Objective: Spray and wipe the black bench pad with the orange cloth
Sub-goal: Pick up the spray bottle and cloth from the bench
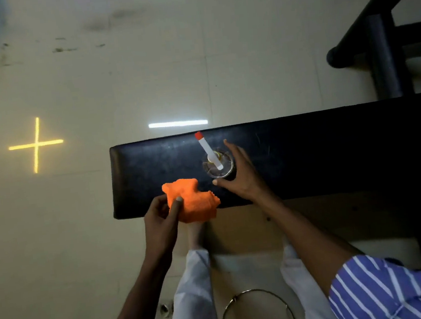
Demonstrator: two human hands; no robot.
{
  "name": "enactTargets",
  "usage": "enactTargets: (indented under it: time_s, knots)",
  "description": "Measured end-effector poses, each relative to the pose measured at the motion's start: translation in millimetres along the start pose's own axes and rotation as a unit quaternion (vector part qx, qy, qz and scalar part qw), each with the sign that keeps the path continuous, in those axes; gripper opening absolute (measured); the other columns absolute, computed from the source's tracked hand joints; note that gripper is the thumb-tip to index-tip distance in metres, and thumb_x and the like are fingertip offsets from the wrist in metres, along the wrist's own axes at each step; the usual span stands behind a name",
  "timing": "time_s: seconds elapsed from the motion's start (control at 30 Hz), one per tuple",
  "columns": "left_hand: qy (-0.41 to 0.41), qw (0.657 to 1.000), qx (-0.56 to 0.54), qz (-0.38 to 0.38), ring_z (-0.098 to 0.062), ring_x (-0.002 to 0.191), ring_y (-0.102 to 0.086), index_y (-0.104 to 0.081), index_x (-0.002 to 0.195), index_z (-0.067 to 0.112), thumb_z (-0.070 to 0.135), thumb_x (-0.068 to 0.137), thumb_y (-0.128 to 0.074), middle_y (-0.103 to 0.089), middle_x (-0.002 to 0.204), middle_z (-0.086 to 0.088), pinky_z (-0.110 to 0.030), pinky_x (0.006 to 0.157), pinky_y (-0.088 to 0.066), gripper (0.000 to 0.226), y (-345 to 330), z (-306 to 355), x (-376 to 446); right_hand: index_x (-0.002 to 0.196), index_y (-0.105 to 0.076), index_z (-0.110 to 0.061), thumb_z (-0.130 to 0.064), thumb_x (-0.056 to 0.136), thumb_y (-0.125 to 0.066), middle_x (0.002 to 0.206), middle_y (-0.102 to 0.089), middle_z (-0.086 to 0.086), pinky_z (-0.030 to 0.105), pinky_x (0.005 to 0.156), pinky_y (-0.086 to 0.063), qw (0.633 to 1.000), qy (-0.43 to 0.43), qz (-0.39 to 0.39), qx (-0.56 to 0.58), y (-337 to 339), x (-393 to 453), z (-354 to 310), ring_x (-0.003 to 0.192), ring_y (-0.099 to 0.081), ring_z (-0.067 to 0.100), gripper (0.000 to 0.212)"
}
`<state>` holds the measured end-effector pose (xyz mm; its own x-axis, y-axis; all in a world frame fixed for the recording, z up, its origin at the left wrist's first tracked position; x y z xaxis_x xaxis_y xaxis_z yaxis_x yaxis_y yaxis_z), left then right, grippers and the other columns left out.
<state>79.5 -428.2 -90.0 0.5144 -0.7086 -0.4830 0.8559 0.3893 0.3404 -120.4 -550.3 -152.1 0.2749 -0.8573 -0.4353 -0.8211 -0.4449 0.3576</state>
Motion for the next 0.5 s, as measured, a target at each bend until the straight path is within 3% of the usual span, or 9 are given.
enactTargets:
  time_s: [0.13, 0.23, 0.3, 0.5]
  knots:
    - [-0.004, 0.998, 0.012, -0.066, 0.000, 0.086, -0.071, -0.074, 0.107, 0.016, 0.020, 0.098, -0.070, -0.079, 0.094, 0.006, -0.025, 0.071, -0.061, 0.010, 18, 5, 49, 0.163, -0.034, -0.019, -0.017, 0.069, -0.098, 0.166, -0.033, 0.008, 0.036, 0.121, -0.039, 0.999, -0.007, 0.031, 0.004, -22, 16, -6, 0.152, -0.038, 0.022, 0.113]
    - [-0.028, 0.993, 0.030, -0.115, -0.002, 0.089, -0.072, -0.075, 0.109, 0.016, 0.024, 0.098, -0.071, -0.080, 0.099, 0.004, -0.021, 0.073, -0.060, 0.014, 24, 11, 80, 0.145, -0.056, -0.007, -0.010, 0.068, -0.096, 0.142, -0.059, 0.012, 0.047, 0.108, -0.053, 0.995, -0.004, 0.100, -0.011, -27, 21, -11, 0.129, -0.060, 0.027, 0.087]
    - [-0.042, 0.985, 0.054, -0.157, -0.001, 0.088, -0.072, -0.076, 0.105, 0.018, 0.025, 0.097, -0.072, -0.080, 0.098, 0.004, -0.018, 0.073, -0.057, 0.011, 22, 15, 95, 0.135, -0.063, -0.002, -0.010, 0.068, -0.095, 0.133, -0.065, 0.014, 0.047, 0.101, -0.055, 0.991, 0.005, 0.134, -0.022, -28, 21, -12, 0.120, -0.065, 0.030, 0.076]
    - [-0.113, 0.947, 0.156, -0.257, -0.002, 0.087, -0.071, -0.074, 0.106, 0.011, 0.025, 0.097, -0.071, -0.078, 0.094, 0.002, -0.017, 0.073, -0.054, 0.018, 13, 22, 119, 0.131, -0.066, 0.001, -0.008, 0.067, -0.093, 0.132, -0.067, 0.015, 0.043, 0.103, -0.054, 0.977, -0.016, 0.212, 0.003, -37, 6, -11, 0.120, -0.066, 0.031, 0.070]
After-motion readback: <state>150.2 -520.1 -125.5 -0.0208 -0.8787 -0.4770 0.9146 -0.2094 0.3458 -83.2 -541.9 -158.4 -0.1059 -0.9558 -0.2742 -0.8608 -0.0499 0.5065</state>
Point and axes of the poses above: each hand's wrist, its own x-axis towards the middle knuckle, its own y-axis out of the back of the hand, z = x × y, the point moved 2 cm from there along x, towards the middle knuckle
